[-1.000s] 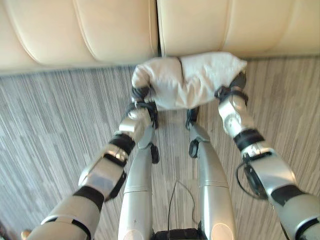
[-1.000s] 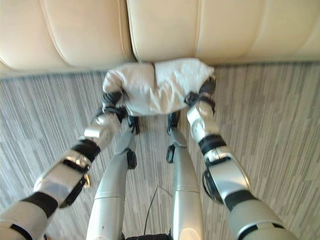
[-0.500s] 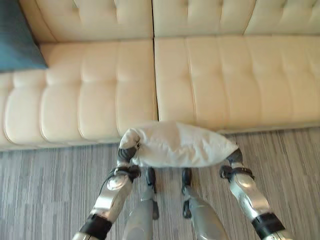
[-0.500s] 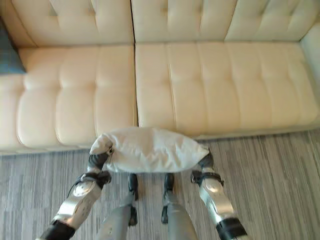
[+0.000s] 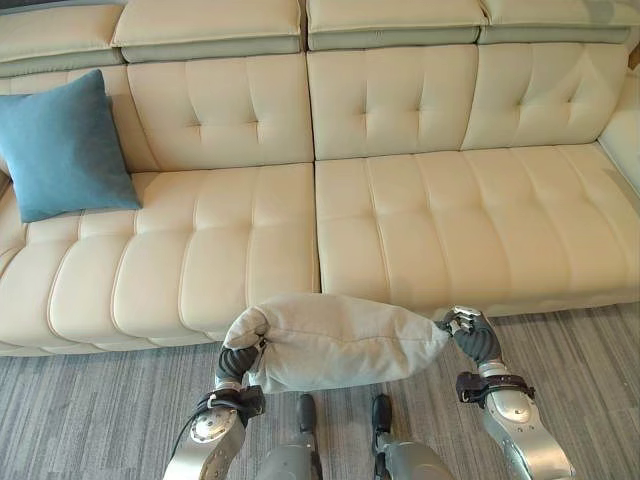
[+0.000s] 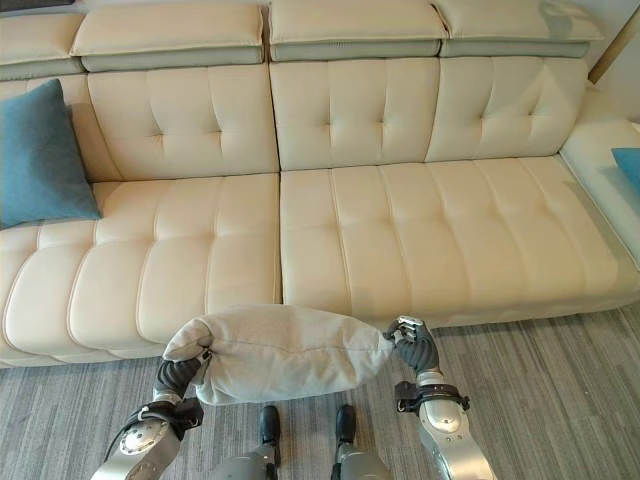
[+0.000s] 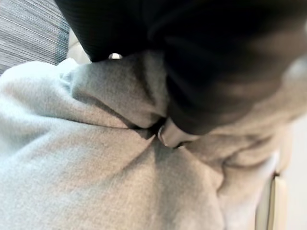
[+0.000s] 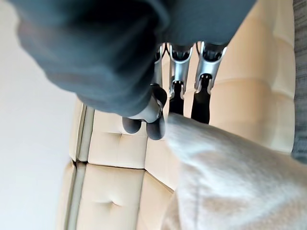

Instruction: Pick up all the scattered cushions and arrange them neatly on the sofa.

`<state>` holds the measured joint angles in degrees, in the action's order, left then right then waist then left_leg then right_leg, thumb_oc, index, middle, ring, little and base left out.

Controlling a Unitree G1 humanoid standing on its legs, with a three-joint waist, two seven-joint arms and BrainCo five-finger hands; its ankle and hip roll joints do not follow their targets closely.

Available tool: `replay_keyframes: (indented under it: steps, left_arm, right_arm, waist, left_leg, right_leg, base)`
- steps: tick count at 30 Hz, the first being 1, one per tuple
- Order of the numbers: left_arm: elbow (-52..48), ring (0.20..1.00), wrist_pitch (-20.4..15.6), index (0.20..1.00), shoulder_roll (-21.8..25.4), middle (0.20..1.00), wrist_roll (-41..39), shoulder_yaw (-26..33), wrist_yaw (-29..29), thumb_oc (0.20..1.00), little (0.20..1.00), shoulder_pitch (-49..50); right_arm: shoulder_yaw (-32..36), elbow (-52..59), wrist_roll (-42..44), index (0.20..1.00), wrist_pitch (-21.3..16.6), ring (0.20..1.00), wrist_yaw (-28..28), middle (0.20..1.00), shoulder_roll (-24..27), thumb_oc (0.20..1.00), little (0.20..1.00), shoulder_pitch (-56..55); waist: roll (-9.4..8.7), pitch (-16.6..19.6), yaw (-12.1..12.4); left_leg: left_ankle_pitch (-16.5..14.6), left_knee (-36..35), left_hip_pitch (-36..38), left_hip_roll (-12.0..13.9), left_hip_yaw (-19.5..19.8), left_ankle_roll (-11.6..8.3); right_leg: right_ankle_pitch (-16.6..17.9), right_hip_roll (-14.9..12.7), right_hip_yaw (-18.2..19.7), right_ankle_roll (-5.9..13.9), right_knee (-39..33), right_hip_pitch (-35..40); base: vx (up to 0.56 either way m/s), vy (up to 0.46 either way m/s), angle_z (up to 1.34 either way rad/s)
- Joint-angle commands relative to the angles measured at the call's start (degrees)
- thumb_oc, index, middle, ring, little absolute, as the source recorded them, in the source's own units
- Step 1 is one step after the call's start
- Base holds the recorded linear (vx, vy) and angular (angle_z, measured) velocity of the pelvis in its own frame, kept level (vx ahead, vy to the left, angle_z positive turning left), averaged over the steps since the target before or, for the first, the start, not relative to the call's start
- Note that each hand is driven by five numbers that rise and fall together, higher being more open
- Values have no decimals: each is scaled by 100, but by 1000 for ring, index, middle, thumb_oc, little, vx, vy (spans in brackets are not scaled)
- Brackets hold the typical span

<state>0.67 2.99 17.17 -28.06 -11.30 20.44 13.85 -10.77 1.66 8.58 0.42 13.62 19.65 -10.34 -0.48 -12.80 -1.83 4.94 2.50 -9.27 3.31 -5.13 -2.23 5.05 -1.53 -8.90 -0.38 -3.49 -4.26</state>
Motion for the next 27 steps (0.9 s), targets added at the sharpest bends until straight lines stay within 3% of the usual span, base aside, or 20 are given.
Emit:
replay_keyframes:
  steps: [1,2,3,4,5,6,7,9,11,12,14,16,17,19,20,21,22,24,25,27]
  left_arm:
    - [-746,200,-526,200,-4,200,66,50,-16,200,200,-272]
    - [-760,200,-530,200,-27,200,31,50,-1,200,200,-266]
    - [-763,200,-504,200,-53,200,63,62,36,200,200,-330]
    - [-763,200,-504,200,-54,200,63,63,36,200,200,-332]
    - [-836,200,-487,200,-97,200,40,76,39,200,200,-295]
    - [-839,200,-485,200,-97,200,40,77,39,200,200,-291]
    - [-915,200,-443,200,-95,200,125,70,10,200,200,-249]
    - [-904,200,-449,200,-67,200,216,59,21,200,200,-296]
    - [-900,200,-424,200,-52,200,253,45,41,200,200,-330]
    - [-915,200,-473,200,-77,200,169,100,71,200,200,-322]
    - [-956,200,-502,200,-57,200,199,51,119,200,200,-353]
    - [-937,200,-483,200,67,200,230,57,171,200,200,-442]
    - [-937,200,-482,200,69,200,230,57,171,200,200,-443]
    - [-979,200,-453,200,155,200,280,94,171,200,200,-483]
    - [-979,200,-452,200,154,200,280,95,171,200,200,-486]
    - [-1010,200,-442,200,213,200,287,114,189,200,200,-489]
    - [-1013,200,-421,200,209,200,323,91,194,200,200,-479]
    - [-960,200,-403,200,220,200,340,64,192,200,200,-529]
    - [-964,200,-392,200,227,200,357,70,181,200,200,-552]
    - [-964,200,-391,200,236,200,386,100,125,200,200,-519]
  right_arm:
    - [23,676,-200,200,-311,200,85,200,191,200,200,225]
    - [3,675,-231,200,-295,200,108,200,191,200,200,226]
    - [-20,628,-266,200,-262,200,172,200,186,200,200,324]
    - [-20,627,-266,200,-262,200,173,200,186,200,200,327]
    - [-37,732,-305,200,-266,200,183,200,190,200,200,419]
    - [-40,730,-305,200,-267,200,184,200,190,200,200,417]
    - [-69,793,-474,200,-248,200,177,200,209,200,200,461]
    - [-117,759,-497,200,-237,200,234,200,212,200,200,524]
    - [-113,767,-579,200,-202,200,278,200,213,200,200,569]
    - [-127,820,-615,200,-159,200,239,200,158,200,200,543]
    - [-158,783,-709,200,-132,200,247,200,103,200,200,546]
    - [-199,721,-696,200,-117,200,211,200,-51,200,200,574]
    - [-199,722,-697,200,-117,200,211,200,-53,200,200,574]
    - [-201,672,-769,200,-111,200,183,200,-106,200,200,587]
    - [-200,672,-769,200,-111,200,182,200,-106,200,200,589]
    - [-240,641,-787,200,-80,200,166,200,-137,200,200,612]
    - [-252,599,-826,200,-61,200,172,200,-160,200,200,608]
    - [-262,567,-817,200,-37,200,179,200,-180,200,200,604]
    - [-256,551,-800,200,-33,200,196,200,-189,200,200,619]
    - [-227,547,-698,200,-39,200,176,200,-214,200,200,618]
  waist:
    - [-211,-282,146]
    - [-223,-317,174]
    - [-206,-282,195]
    - [-208,-272,184]
    - [-182,-154,181]
    - [-199,-152,182]
    - [-127,-38,205]
    - [-76,23,215]
    - [-94,95,189]
    - [-140,181,213]
    - [-208,268,229]
    - [-343,324,236]
    - [-349,328,247]
    - [-421,291,253]
    - [-417,299,258]
    - [-380,202,235]
    - [-329,157,184]
    - [-225,32,135]
    - [-166,-33,125]
    - [-79,-90,125]
  left_leg:
    - [-83,2171,-267,-54,423,-93]
    - [-40,2350,-445,-110,517,-95]
    - [-249,2029,-674,-375,696,-70]
    - [-233,2017,-686,-383,704,-67]
    - [-354,1087,-709,-411,585,-17]
    - [-315,1004,-663,-426,575,-14]
    - [182,-187,-704,-360,495,-106]
    - [364,-750,-774,-377,507,-248]
    - [440,-750,-828,-372,389,-298]
    - [324,-750,-667,-379,387,-188]
    - [437,-750,-523,-455,307,-124]
    - [86,-529,-324,-546,200,165]
    - [77,-518,-334,-547,187,168]
    - [-198,-492,-67,-644,76,375]
    - [-188,-498,-80,-638,70,376]
    - [-324,-627,244,-716,-29,529]
    - [-387,-702,391,-734,-58,566]
    - [-464,-750,586,-665,-60,580]
    - [-518,-750,677,-621,-103,553]
    - [-602,-750,811,-534,-212,504]
  right_leg:
    - [-1419,1,111,99,639,493]
    - [-1468,-7,97,88,649,502]
    - [-1501,-33,81,116,635,518]
    - [-1496,-38,71,117,632,505]
    - [-1519,-24,8,187,501,602]
    - [-1517,-42,13,191,490,613]
    - [-1567,31,-89,251,369,755]
    - [-1614,47,-153,317,303,944]
    - [-1631,37,-171,355,244,1044]
    - [-1674,2,-74,405,190,1177]
    - [-1709,-134,-43,498,282,1261]
    - [-1614,-343,71,647,1038,1107]
    - [-1633,-351,85,650,1075,1081]
    - [-1090,-544,175,824,2213,638]
    - [-1092,-541,184,822,2237,608]
    - [-539,-747,115,861,3247,140]
    - [-390,-758,125,832,3516,-46]
    - [-703,-568,255,702,3710,-571]
    - [-929,-502,133,658,3416,-763]
    - [-1003,-388,-23,645,2679,-868]
  base:
    - [8,-148,9]
    - [85,-81,17]
    - [89,-35,18]
    - [238,16,16]
    - [161,14,11]
    - [369,66,17]
    - [217,49,10]
    - [321,109,-1]
    - [356,134,26]
    - [467,178,25]
    - [474,219,0]
    - [507,251,-42]
    - [393,217,-34]
    - [222,160,1]
    - [247,240,-6]
    - [253,237,-30]
    - [309,274,-28]
    - [189,126,-14]
    - [185,78,-15]
    - [208,14,-27]
